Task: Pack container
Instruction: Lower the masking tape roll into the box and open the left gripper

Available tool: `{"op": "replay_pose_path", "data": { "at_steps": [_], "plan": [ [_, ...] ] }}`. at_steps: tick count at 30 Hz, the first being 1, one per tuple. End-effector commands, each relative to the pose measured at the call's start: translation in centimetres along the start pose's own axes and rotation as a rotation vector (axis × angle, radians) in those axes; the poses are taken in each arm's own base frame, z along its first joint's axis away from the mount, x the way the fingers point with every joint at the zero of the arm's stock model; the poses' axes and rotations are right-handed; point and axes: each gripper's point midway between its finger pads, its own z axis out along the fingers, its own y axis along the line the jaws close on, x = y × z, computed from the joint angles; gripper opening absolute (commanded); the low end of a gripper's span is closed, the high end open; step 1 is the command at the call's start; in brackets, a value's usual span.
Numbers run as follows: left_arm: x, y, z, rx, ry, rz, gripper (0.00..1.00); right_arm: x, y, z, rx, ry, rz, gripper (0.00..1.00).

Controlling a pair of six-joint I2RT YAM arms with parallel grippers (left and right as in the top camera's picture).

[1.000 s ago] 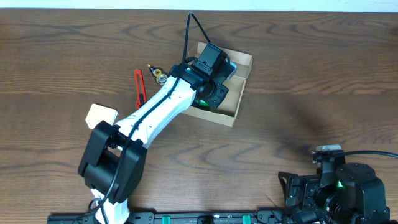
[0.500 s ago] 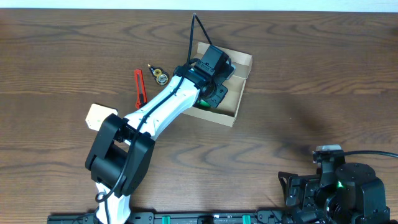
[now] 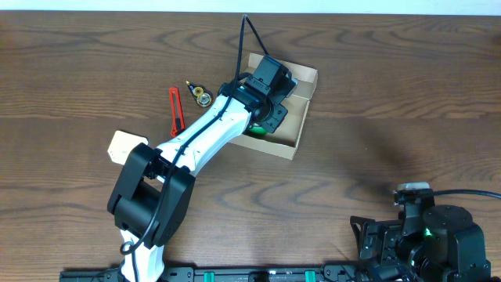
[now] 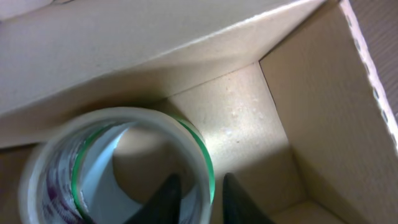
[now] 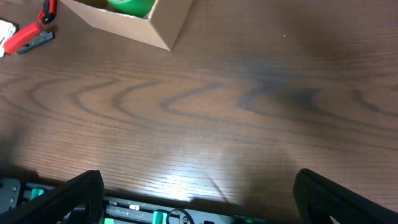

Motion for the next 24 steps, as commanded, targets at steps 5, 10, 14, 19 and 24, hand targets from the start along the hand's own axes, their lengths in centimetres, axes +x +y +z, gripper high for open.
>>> {"op": "replay_pose_path", "data": {
  "at_steps": [5,10,14,19,24],
  "plan": [
    [0.6,0.5,0.9,-0.013,0.023,0.003,0.38,0.0,-0.1,0.0,0.003,-0.002,0.020,0.99],
    [0.2,0.5,0.3,-0.016,0.012,0.004,0.48,0.0,-0.1,0.0,0.003,-0.002,0.020,0.99],
    [-2.1,0.2,-2.9,-0.020,-0.030,0.012,0.51,0.0,-0.1,0.0,0.003,-0.002,0.020,0.99],
    [-5.1,0.9,-9.8,-0.098,-0.103,0.013,0.53,0.0,-0.1,0.0,0.003,-0.002,0.020,0.99],
    [-4.7,4.8,-15.0,-0.227,-0.140,-0.082,0.49,0.0,-0.1,0.0,0.003,-0.002,0.020,0.99]
  ]
}}
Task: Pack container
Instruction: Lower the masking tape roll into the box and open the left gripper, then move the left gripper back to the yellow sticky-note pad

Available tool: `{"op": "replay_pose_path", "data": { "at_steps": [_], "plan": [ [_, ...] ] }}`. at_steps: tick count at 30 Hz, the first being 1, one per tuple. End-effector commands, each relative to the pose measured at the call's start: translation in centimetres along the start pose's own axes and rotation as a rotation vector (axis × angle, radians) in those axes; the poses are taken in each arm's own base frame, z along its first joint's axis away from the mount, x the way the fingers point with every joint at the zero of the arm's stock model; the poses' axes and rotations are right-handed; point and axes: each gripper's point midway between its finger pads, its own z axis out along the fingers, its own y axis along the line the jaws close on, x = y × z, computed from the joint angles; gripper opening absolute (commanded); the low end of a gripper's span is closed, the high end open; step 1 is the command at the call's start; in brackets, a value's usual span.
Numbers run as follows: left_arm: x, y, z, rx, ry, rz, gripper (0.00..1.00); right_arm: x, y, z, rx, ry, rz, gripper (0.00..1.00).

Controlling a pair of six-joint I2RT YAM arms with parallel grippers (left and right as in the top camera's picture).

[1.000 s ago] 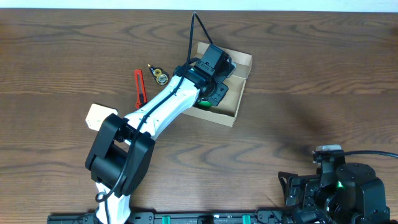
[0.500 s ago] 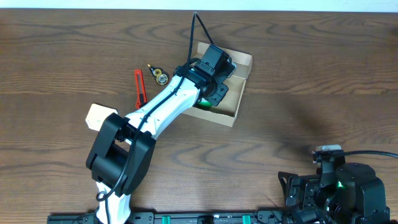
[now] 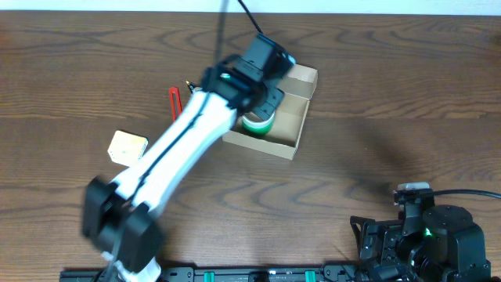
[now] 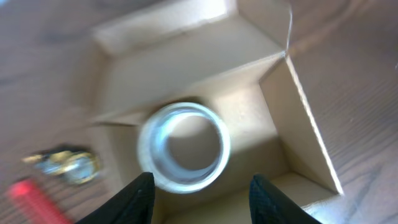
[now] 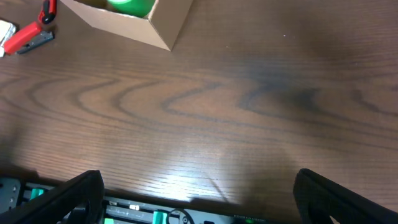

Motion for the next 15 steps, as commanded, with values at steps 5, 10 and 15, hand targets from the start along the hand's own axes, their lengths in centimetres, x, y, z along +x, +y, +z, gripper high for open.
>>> {"op": "replay_pose_path", "data": {
  "at_steps": [5,10,15],
  "plan": [
    [1.3,10.0,-5.3,-0.202,-0.028,-0.265,0.52,0.0,-0.1,0.0,0.003,-0.002,0.020,0.99],
    [3.9,14.8,-3.8,-0.221,0.012,-0.403,0.60,0.0,-0.1,0.0,0.003,-0.002,0.020,0.99],
    [6.7,17.6,-1.3,-0.243,0.089,-0.462,0.95,0.0,-0.1,0.0,0.002,-0.002,0.020,0.99]
  ]
}}
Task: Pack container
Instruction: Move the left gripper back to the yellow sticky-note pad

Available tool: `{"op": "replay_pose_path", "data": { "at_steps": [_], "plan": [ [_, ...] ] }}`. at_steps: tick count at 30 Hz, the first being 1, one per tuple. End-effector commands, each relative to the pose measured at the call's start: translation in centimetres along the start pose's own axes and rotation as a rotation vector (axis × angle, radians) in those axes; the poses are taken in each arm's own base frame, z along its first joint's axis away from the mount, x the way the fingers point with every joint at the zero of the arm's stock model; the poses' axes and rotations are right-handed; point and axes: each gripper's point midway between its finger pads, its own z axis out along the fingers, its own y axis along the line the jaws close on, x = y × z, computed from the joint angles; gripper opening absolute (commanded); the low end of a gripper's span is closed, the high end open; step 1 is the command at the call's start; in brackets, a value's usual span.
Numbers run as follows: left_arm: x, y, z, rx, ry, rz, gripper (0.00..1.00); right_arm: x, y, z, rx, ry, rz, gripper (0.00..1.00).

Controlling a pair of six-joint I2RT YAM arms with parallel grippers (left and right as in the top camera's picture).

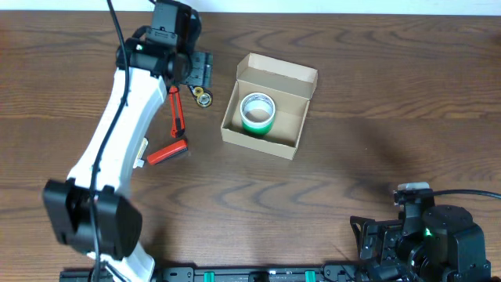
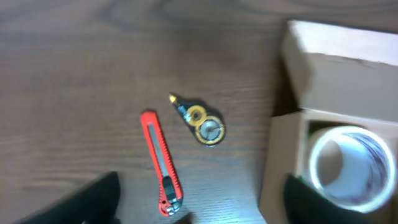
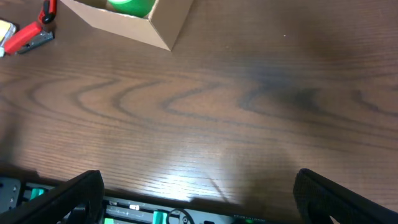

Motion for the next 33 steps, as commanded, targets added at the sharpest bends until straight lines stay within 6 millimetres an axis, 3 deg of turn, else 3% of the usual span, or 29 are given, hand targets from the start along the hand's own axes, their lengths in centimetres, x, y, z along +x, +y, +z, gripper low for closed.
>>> {"op": "replay_pose_path", "data": {
  "at_steps": [1,6,9,13,22,26,33],
  "plan": [
    [1.4,1.0,2.5,-0.005,0.060,-0.041,0.95,0.0,-0.1,0.0,0.003,-0.002,0.020,0.99],
    [2.2,2.1,4.3,-0.011,0.096,-0.055,0.95,0.0,-0.1,0.0,0.003,-0.002,0.020,0.99],
    [3.2,2.7,4.3,0.000,0.137,-0.041,0.95,0.0,-0.1,0.0,0.003,-0.002,0.020,0.99],
    [4.8,4.2,2.9,0.023,0.195,-0.053,0.95,0.0,-0.1,0.0,0.003,-0.002,0.020,0.99],
    [9.6,11.5,0.4,-0.075,0.342,-0.262,0.95,0.0,-0.1,0.0,0.002,-0.002,0.020,0.99],
    [11.6,13.7,-0.7,-0.092,0.398,-0.327,0.95,0.0,-0.1,0.0,0.003,-0.002,0.020,0.99],
    [12.3,15.7,-3.9,-0.135,0.301,-0.375,0.95,0.0,-0.1,0.0,0.003,-0.002,0.020,0.99]
  ]
}}
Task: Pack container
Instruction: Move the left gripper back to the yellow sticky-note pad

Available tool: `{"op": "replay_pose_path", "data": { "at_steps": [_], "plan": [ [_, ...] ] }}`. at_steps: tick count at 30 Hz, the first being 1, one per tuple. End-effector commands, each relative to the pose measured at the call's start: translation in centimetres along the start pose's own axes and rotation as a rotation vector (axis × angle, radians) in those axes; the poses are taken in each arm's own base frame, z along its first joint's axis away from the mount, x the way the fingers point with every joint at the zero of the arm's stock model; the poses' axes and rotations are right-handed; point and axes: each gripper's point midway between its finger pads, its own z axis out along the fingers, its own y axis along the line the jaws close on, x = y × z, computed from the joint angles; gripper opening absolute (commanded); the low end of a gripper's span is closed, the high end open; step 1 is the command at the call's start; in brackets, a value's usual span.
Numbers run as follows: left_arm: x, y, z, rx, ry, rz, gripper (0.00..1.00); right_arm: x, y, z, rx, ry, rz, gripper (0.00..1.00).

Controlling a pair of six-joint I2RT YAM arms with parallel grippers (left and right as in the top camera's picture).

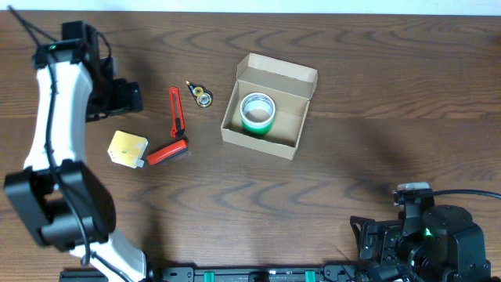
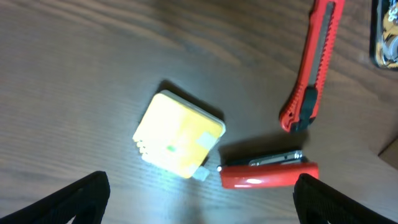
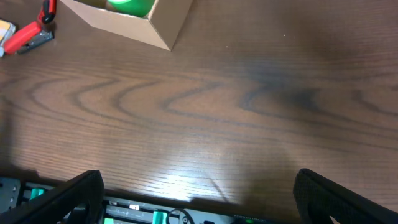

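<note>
An open cardboard box (image 1: 270, 106) stands on the table with a roll of tape (image 1: 257, 112), green at its rim, lying inside. To its left lie a small round correction-tape dispenser (image 1: 200, 95), a red box cutter (image 1: 176, 110), a red clip (image 1: 167, 151) and a yellow pad (image 1: 127, 149). My left gripper (image 1: 125, 98) hangs at the far left, open and empty. The left wrist view looks down on the yellow pad (image 2: 179, 135), the red clip (image 2: 268, 174) and the cutter (image 2: 314, 62), with the gripper (image 2: 199, 205) spread wide. My right gripper (image 3: 199, 193) is open over bare wood.
The right arm (image 1: 430, 231) sits folded at the table's front right edge. The box corner (image 3: 155, 25) shows at the top left of the right wrist view. The table's far edge runs close behind the left arm.
My left gripper has moved from above the cutter and dispenser, close to the box, out to the far left over the yellow pad and red clip. The right arm has not moved.
My left gripper was down inside the box with its fingers either side of the tape roll's wall. Then it was open above the box, the roll left lying inside. Then it was over the cutter to the left, and now stands further left.
</note>
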Motion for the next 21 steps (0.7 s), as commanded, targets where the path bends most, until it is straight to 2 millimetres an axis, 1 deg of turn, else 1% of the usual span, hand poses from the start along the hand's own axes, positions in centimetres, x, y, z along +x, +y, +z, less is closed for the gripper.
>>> {"op": "replay_pose_path", "data": {
  "at_steps": [1,3,5,11,14,21],
  "plan": [
    [1.1,1.0,-2.6,-0.027,-0.080,-0.013,0.95,0.0,-0.1,0.0,0.002,-0.003,0.020,0.99],
    [2.5,1.7,-2.4,-0.062,-0.104,-0.007,0.95,0.0,-0.1,0.0,0.003,-0.003,0.020,0.99],
    [3.5,2.1,-1.5,-0.086,-0.134,0.006,0.95,0.0,-0.1,0.0,0.003,-0.003,0.020,0.99],
    [6.0,2.1,2.7,-0.074,-0.112,0.113,0.95,0.0,-0.1,0.0,0.003,-0.003,0.020,0.99],
    [6.2,1.7,4.5,-0.048,-0.118,0.226,0.95,0.0,-0.1,0.0,0.003,-0.003,0.020,0.99],
    [5.9,1.9,7.0,-0.056,-0.102,0.382,0.95,0.0,-0.1,0.0,0.003,-0.003,0.020,0.99]
  ]
}}
